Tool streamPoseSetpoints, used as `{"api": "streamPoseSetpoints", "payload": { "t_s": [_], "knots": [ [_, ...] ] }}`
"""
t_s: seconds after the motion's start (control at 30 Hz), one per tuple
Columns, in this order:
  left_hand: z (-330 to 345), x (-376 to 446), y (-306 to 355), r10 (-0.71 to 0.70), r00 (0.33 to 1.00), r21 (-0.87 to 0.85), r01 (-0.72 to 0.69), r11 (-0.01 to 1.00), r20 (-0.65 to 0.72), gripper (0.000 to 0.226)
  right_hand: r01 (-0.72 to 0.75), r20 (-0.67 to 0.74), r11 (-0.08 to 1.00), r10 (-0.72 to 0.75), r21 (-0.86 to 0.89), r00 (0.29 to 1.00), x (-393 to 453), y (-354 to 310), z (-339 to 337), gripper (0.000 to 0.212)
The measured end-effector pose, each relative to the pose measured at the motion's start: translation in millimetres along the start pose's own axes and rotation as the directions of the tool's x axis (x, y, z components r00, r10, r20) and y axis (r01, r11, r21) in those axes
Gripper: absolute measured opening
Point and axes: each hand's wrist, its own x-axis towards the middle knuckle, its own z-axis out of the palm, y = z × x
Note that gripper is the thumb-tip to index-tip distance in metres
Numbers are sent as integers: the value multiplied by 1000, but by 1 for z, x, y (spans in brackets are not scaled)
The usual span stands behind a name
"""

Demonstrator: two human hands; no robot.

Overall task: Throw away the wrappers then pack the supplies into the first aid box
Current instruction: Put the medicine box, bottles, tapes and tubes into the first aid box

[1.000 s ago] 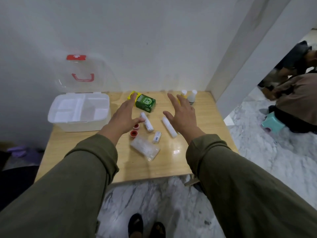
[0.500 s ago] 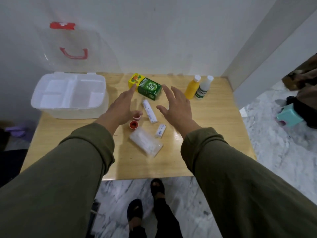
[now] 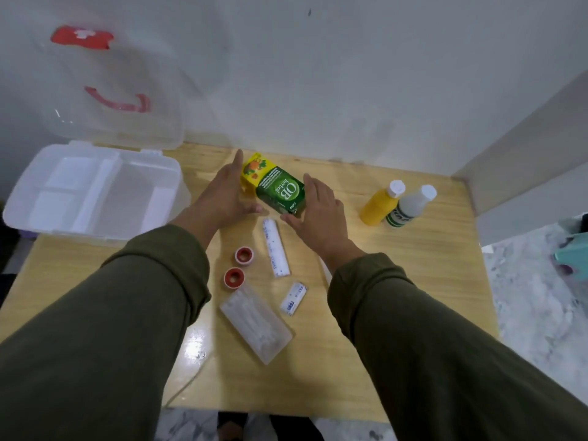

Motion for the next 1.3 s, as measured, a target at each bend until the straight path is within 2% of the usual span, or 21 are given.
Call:
{"api": "streamPoseSetpoints", "payload": {
  "t_s": [0.13, 0.27, 0.6, 0.83, 0.97, 1.13, 1.3],
  "knots": [
    [3, 8, 5, -37, 999, -26, 37, 999, 25, 122, 16, -29, 1000, -16, 14, 999, 10, 3, 4, 79],
    [3, 13, 9, -31, 999, -33, 31, 999, -20, 116, 22, -46, 1000, -21, 21, 999, 17, 3, 3, 73],
    [-28, -3, 29, 95, 977, -98, -116, 988, -193, 81, 20, -60, 992, -12, 127, 998, 14, -14, -43, 76],
    [-74, -35, 31, 196, 948, -147, -238, 960, -252, 69, 45, -147, 994, -30, 100, 989, -6, -53, -83, 76],
    [-107, -62, 14, 209, 941, -152, -254, 955, -265, 68, 41, -211, 992, -15, 120, 977, -25, -92, -91, 74],
    [-147, -92, -38, 225, 944, -150, -266, 952, -242, 66, 55, -184, 995, -39, 84, 982, -36, -151, -80, 73],
    [-172, -107, -99, 200, 969, 9, -201, 980, -146, 88, 51, -133, 998, -48, 23, 990, -36, -192, -64, 75]
  ]
}}
